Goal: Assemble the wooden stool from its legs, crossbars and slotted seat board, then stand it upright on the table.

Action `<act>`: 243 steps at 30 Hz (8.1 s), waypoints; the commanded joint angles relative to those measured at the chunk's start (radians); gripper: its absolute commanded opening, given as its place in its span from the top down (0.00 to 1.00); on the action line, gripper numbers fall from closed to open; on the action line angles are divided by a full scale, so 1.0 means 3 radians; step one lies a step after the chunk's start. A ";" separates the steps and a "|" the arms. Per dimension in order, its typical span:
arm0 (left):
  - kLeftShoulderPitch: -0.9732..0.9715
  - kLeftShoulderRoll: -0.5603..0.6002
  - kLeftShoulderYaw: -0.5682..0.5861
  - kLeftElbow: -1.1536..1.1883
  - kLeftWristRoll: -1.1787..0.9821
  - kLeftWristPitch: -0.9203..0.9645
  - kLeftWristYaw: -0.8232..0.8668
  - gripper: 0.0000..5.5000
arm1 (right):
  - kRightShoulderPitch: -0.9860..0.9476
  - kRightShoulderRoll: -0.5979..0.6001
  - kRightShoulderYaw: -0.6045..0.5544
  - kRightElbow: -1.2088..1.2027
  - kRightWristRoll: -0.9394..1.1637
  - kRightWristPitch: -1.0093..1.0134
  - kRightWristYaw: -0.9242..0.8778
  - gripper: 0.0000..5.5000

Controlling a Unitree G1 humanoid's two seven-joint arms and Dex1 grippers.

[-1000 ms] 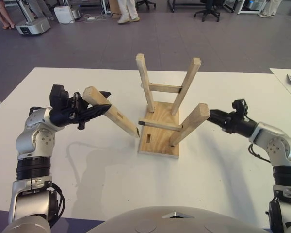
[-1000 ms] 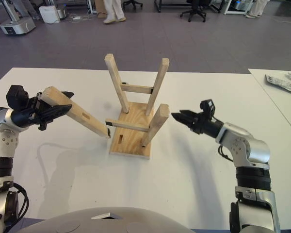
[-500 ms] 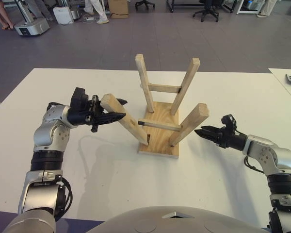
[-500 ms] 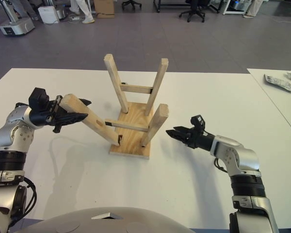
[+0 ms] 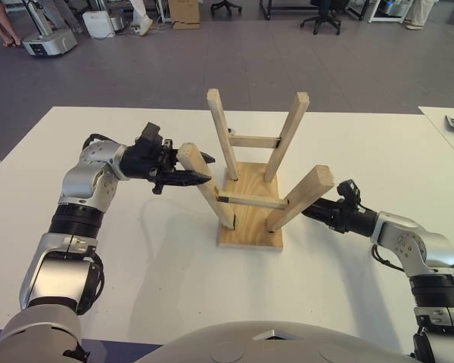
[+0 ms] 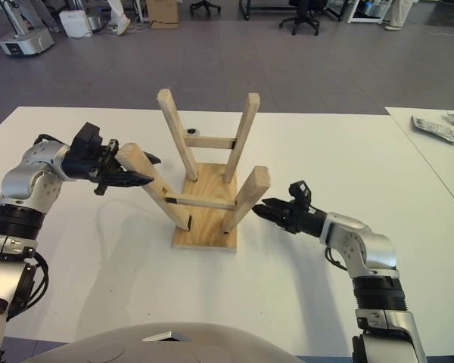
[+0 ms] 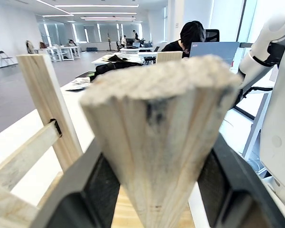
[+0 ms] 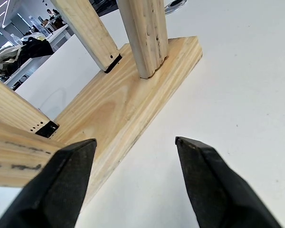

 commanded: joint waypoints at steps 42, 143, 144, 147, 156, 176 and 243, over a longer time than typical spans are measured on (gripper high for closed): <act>0.1669 0.0199 -0.0429 -0.1990 0.0541 0.1368 0.2466 0.63 | 0.0576 0.0308 0.0429 -0.0524 -0.0092 0.0005 -0.0399 0.43; 0.1957 -0.0680 -0.0197 -0.2792 -0.0078 0.1257 0.4909 0.14 | -0.0616 0.0261 0.0151 -0.1656 -0.0198 -0.0430 -0.1536 0.43; 0.1826 -0.0708 -0.0060 -0.2932 -0.0241 0.1255 0.4945 0.14 | -0.0717 0.0248 0.0074 -0.1653 -0.0117 -0.0399 -0.1521 0.43; 0.1294 -0.0630 0.0656 -0.3378 -0.1143 0.1104 0.5108 0.14 | -0.0986 0.0195 -0.0167 -0.1618 0.0142 -0.0304 -0.1488 0.43; 0.0893 -0.0258 0.1897 -0.3262 -0.2429 0.0818 0.5506 0.14 | -0.1129 -0.0054 -0.0955 -0.1671 0.1726 0.0396 -0.1410 0.43; 0.1748 -0.0653 0.1837 -0.2776 -0.1342 0.0598 0.4749 0.14 | -0.0724 -0.0445 -0.0366 -0.0982 0.0387 -0.0301 -0.0911 0.43; 0.1842 -0.0184 0.0573 0.0372 0.1758 -0.1343 0.2440 0.13 | -0.0133 0.0020 0.0550 0.0583 -0.1447 -0.1576 -0.0493 0.51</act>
